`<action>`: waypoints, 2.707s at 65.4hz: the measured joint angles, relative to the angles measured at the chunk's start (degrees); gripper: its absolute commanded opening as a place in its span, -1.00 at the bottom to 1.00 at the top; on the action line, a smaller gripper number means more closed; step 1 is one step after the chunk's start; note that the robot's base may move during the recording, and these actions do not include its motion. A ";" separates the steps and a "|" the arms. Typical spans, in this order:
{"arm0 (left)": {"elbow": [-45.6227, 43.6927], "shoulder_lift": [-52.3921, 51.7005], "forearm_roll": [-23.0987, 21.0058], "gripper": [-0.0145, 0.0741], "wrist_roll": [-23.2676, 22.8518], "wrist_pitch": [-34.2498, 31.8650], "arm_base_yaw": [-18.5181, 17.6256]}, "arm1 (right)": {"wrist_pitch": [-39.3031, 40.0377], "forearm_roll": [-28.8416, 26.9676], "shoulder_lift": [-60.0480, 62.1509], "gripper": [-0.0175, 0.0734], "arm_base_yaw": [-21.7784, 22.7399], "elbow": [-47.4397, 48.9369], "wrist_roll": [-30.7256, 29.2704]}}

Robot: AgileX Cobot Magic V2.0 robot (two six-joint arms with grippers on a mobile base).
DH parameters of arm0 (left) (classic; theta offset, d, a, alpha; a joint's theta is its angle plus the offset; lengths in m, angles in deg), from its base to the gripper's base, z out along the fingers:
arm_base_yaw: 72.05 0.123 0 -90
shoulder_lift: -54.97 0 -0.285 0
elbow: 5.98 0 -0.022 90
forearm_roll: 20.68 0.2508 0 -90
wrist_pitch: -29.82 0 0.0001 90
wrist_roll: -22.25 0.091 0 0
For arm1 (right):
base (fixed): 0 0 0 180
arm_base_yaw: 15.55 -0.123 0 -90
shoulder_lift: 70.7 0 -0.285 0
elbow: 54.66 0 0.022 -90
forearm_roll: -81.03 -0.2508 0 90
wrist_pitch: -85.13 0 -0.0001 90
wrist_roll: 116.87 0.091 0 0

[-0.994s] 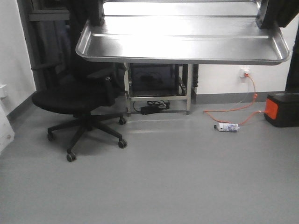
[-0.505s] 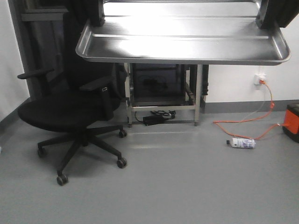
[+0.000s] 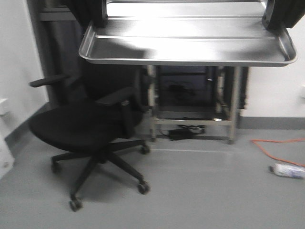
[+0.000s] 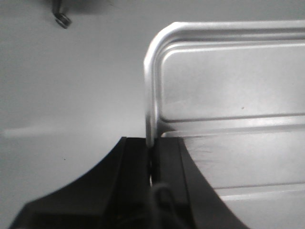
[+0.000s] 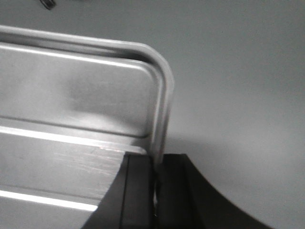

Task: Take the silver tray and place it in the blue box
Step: 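Keep the tray held level with both grippers while driving, then carry the tray with both grippers above the large blue bin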

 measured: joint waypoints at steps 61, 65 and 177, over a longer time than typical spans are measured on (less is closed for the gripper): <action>0.00 0.10 0.00 -0.91 0.00 -0.11 0.00 | 0.00 0.00 0.00 -0.49 0.00 0.00 0.00; 0.00 0.10 0.00 -0.91 0.00 -0.11 0.00 | 0.00 0.00 0.00 -0.49 0.00 0.00 0.00; 0.00 0.10 0.00 -0.91 0.00 0.12 0.00 | 0.00 0.00 0.00 -0.49 0.00 0.00 0.00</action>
